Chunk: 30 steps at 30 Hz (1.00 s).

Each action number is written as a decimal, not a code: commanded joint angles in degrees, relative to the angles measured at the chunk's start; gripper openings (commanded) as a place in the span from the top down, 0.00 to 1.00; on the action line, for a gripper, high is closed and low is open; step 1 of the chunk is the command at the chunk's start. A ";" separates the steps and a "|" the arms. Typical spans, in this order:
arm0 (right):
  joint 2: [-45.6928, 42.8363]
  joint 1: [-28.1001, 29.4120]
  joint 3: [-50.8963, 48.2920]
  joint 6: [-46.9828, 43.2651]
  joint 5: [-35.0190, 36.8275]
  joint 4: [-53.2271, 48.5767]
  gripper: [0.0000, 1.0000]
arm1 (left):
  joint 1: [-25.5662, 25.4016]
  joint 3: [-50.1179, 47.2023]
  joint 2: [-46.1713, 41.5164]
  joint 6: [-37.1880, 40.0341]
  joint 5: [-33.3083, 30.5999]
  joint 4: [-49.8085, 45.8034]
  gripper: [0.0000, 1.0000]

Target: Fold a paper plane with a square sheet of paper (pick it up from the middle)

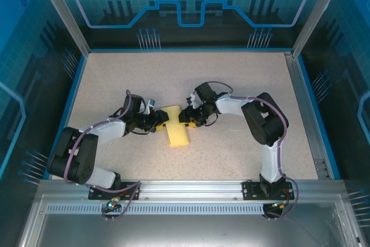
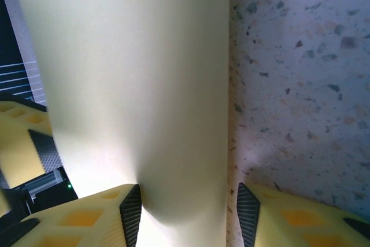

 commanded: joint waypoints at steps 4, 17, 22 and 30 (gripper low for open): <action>-0.25 0.74 -0.26 2.88 3.62 -0.31 0.49 | -0.54 -0.83 -1.51 1.60 -1.63 -5.17 0.56; 0.67 2.10 1.30 3.20 2.51 0.30 0.49 | -0.78 0.86 0.22 0.20 -6.41 -7.74 0.54; 1.24 2.19 1.30 3.93 0.49 2.32 0.48 | -2.18 2.94 3.89 0.04 -6.23 -6.00 0.62; 1.43 2.51 1.30 2.58 -0.93 2.49 0.45 | -3.35 4.93 8.27 -0.93 -6.73 -4.54 0.73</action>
